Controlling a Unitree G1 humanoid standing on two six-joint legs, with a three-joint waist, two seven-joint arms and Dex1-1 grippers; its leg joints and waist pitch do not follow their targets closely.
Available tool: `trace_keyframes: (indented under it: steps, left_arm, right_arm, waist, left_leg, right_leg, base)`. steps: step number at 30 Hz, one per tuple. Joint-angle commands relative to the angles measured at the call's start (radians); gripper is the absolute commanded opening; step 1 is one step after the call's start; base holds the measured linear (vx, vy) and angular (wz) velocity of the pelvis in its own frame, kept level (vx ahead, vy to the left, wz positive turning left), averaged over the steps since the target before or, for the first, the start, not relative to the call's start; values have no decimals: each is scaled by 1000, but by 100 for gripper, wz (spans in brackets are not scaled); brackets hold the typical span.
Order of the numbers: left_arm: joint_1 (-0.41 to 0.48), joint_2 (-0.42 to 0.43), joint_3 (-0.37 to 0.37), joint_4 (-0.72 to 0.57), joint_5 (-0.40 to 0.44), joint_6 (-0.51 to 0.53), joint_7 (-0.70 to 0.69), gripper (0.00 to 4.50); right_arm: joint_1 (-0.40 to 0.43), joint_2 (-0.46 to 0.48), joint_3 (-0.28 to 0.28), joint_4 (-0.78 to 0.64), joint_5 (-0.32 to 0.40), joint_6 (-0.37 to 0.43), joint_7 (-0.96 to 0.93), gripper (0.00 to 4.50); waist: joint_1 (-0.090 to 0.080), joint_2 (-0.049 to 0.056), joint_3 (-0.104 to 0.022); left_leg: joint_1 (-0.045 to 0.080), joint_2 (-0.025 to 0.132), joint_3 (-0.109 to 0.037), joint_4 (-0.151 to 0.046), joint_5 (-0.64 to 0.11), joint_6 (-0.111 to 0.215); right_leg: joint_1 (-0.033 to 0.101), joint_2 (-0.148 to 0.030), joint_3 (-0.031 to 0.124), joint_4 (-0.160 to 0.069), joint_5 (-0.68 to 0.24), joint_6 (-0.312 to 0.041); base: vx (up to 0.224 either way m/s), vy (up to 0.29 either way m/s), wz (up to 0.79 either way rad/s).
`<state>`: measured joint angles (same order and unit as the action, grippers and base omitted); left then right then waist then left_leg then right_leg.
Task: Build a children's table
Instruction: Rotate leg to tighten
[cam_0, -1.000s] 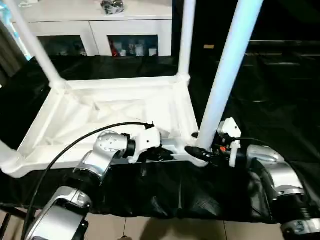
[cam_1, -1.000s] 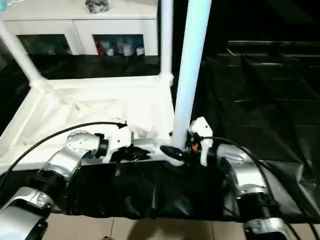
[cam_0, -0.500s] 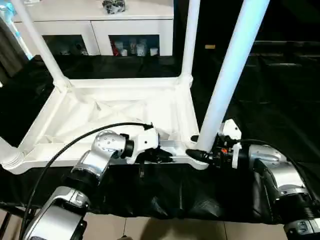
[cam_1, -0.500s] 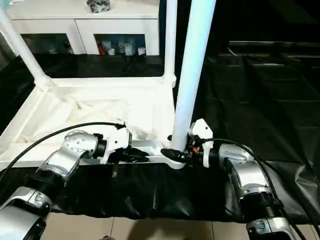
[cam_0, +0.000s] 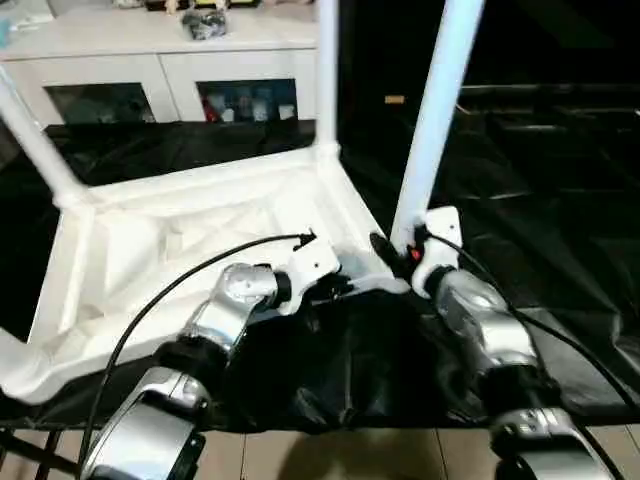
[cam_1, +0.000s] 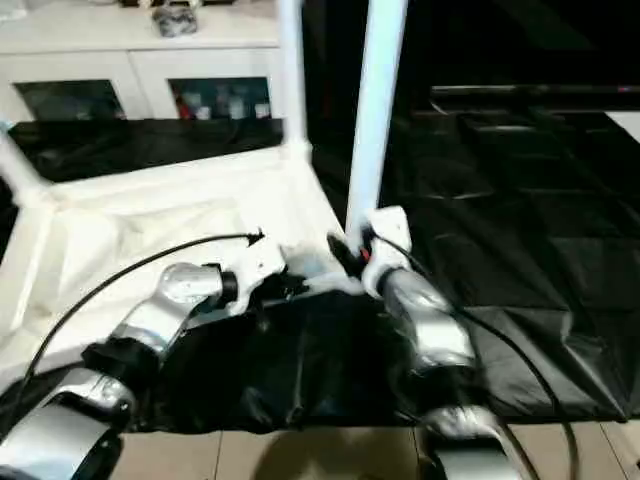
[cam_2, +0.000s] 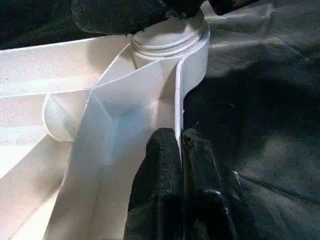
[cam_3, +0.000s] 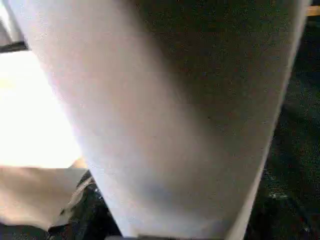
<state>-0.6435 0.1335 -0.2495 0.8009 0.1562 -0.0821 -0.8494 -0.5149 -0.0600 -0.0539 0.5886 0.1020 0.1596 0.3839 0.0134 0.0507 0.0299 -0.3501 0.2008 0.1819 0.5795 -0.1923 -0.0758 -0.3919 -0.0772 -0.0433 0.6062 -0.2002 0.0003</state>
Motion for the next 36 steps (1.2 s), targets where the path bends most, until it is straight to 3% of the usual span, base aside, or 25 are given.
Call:
trace_keyframes:
  steps: [1,4,6,9,11,13,18,21,22,26,32,33,35,36]
  left_arm:
    - [-37,-103,-40,-28,-12,-15,35,0]
    - [-34,-97,-49,-29,-3,-24,21,0]
    - [-22,-74,-55,-39,3,-40,2,0]
    - [-12,-55,-54,-49,1,-52,-23,0]
    - [2,-21,-54,-67,-10,-59,-69,0]
    - [15,16,-51,-79,-20,-75,-113,0]
    - [36,69,-27,-104,-69,-88,-212,0]
    - [42,106,-17,-112,-88,-99,-272,0]
    - [45,120,-14,-115,-95,-103,-288,0]
    - [47,139,-8,-117,-114,-103,-324,0]
    - [62,179,-3,-135,-143,-99,-404,0]
    - [64,185,-4,-135,-144,-99,-412,0]
    - [67,193,-5,-136,-145,-96,-423,0]
    - [68,198,-4,-138,-146,-95,-424,0]
  right_arm:
    - [-3,117,114,73,-5,33,46,218]
    - [0,116,116,64,-15,1,74,218]
    - [17,90,123,46,-8,-21,119,266]
    - [37,68,126,19,1,-18,163,284]
    - [71,22,133,-23,18,-17,237,306]
    - [106,-36,134,-65,34,-9,330,328]
    - [144,-150,134,-111,41,-23,458,373]
    - [161,-223,139,-139,52,-27,568,373]
    - [173,-255,144,-163,70,-8,630,373]
    - [176,-291,145,-175,86,13,688,373]
    - [169,-335,167,-175,107,22,777,323]
    - [170,-337,168,-175,108,20,783,318]
    - [169,-338,170,-174,109,24,791,304]
    - [167,-335,173,-168,110,21,797,293]
  waist:
    - [2,-11,-39]
    - [2,-11,-42]
    - [3,-10,-42]
    - [4,-11,-42]
    - [7,-10,-44]
    - [11,-9,-47]
    - [24,-5,-51]
    - [31,-2,-53]
    - [34,-5,-53]
    - [42,-5,-53]
    - [45,-6,-54]
    - [44,-13,-55]
    - [46,-9,-55]
    - [46,-16,-55]
  left_leg:
    - [-4,18,-13,-75,-293,10]
    - [-7,18,-11,-73,-259,26]
    - [-7,18,-10,-72,-248,38]
    - [-6,19,-10,-73,-253,44]
    - [-7,22,-9,-73,-244,53]
    - [-10,23,-9,-70,-208,73]
    - [-7,25,-4,-64,-167,87]
    - [-10,25,-3,-60,-153,95]
    - [-9,26,-2,-59,-152,103]
    - [-9,27,-2,-58,-145,111]
    - [-10,27,-2,-57,-128,109]
    - [-11,27,-1,-56,-124,111]
    - [-10,27,-2,-55,-118,112]
    - [-11,27,-1,-55,-116,114]
  right_leg:
    - [34,-55,33,-100,-355,-167]
    - [38,-54,34,-94,-278,-187]
    - [39,-55,33,-93,-256,-200]
    - [40,-55,33,-94,-254,-204]
    - [44,-56,34,-92,-230,-208]
    - [48,-55,33,-85,-150,-223]
    - [50,-54,30,-76,-61,-264]
    - [52,-52,28,-70,-26,-273]
    - [52,-51,28,-70,-11,-275]
    - [51,-54,26,-68,-17,-278]
    - [50,-53,25,-65,-18,-278]
    - [51,-53,25,-64,-12,-279]
    - [50,-54,25,-63,-14,-280]
    - [51,-53,25,-63,-13,-280]
  base:
    - [0,0,0]
    - [0,0,0]
    - [0,0,0]
    - [0,0,0]
    - [0,0,0]
    - [0,0,0]
    - [0,0,0]
    - [0,0,0]
    - [0,0,0]
    - [0,0,0]
    - [0,0,0]
    - [0,0,0]
    - [0,0,0]
    - [0,0,0]
